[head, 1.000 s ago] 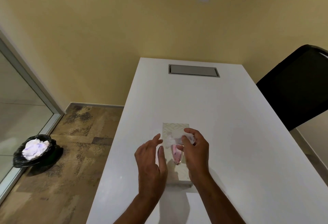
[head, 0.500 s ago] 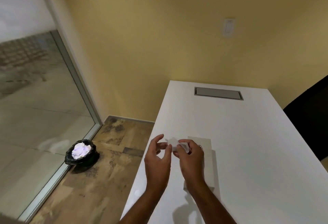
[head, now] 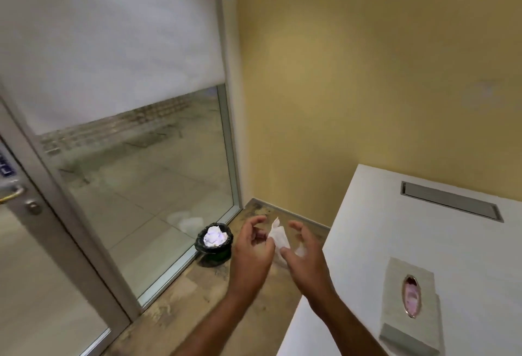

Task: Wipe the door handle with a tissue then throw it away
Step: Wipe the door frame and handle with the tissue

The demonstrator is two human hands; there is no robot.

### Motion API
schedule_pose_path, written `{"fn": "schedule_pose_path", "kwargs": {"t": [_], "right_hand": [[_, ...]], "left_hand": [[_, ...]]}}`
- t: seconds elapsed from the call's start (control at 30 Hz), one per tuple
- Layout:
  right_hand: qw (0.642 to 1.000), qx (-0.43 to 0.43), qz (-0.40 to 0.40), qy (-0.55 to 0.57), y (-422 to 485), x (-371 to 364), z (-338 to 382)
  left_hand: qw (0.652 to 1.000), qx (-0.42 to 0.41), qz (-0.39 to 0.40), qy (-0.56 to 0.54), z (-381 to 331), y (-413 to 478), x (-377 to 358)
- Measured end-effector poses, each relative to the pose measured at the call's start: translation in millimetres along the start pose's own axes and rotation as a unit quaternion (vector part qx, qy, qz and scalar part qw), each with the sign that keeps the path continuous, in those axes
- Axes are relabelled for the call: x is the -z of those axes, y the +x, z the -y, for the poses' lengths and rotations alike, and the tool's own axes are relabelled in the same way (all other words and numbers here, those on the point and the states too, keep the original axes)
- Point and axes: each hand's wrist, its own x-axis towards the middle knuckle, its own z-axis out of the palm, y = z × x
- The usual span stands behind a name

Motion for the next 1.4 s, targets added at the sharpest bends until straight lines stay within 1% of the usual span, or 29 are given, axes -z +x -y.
{"fn": "schedule_pose_path", "kwargs": {"t": [0.13,0.2,0.27,0.33,0.4,0.47,0.57,0.67,0.83,0.93,1.0,1.07,1.1,1.17,1.3,1.4], "right_hand": [[0.986,0.1,0.121,-0.049,3.1,-68.4,47.3],[0.974,0.141,0.163,-0.066,4.7,-103.6,67.7],[0.965,0.158,0.191,-0.088,4.9,-139.3,87.9],[0.96,0.149,0.219,-0.086,5.7,-175.6,106.2],[0.96,0.118,0.247,-0.059,5.8,-211.1,119.9],[0.958,0.108,0.26,-0.052,4.6,-244.7,129.0],[0.952,0.1,0.286,-0.039,1.7,-290.8,143.5],[0.941,0.076,0.33,-0.001,2.8,-330.3,158.0],[0.915,0.05,0.396,0.063,6.1,-384.6,181.0],[0.906,0.052,0.413,0.079,14.0,-415.7,185.4],[0.904,0.061,0.415,0.081,25.9,-435.7,191.9],[0.886,0.092,0.447,0.077,64.6,-479.2,200.7],[0.891,0.101,0.439,0.066,67.7,-484.0,203.9],[0.877,0.121,0.46,0.066,95.3,-510.6,203.9],[0.874,0.078,0.47,0.093,95.8,-522.0,201.1],[0.865,0.084,0.484,0.1,130.3,-547.2,207.4]], "left_hand": [[0.996,-0.064,0.018,0.063,0.7,15.6,93.3],[0.99,-0.085,0.037,0.104,1.7,23.1,140.2],[0.982,-0.103,0.053,0.146,3.6,30.5,188.0],[0.978,-0.106,0.052,0.17,7.7,38.0,235.4],[0.974,-0.106,0.031,0.197,15.3,43.1,279.7],[0.97,-0.103,0.009,0.221,23.0,44.4,318.9],[0.965,-0.096,-0.025,0.242,31.8,44.3,368.6],[0.96,-0.086,-0.056,0.262,36.2,42.7,409.7],[0.953,-0.079,-0.11,0.272,41.5,46.0,460.8],[0.945,-0.073,-0.141,0.287,45.9,51.0,482.0],[0.94,-0.063,-0.158,0.296,51.1,59.8,495.8],[0.924,-0.047,-0.212,0.314,58.7,92.4,516.1],[0.923,-0.042,-0.216,0.316,59.2,95.3,521.8],[0.911,-0.032,-0.249,0.327,66.2,118.2,529.8],[0.916,-0.012,-0.272,0.294,74.2,117.0,536.5],[0.913,0.009,-0.305,0.271,79.3,146.1,537.1]]}}
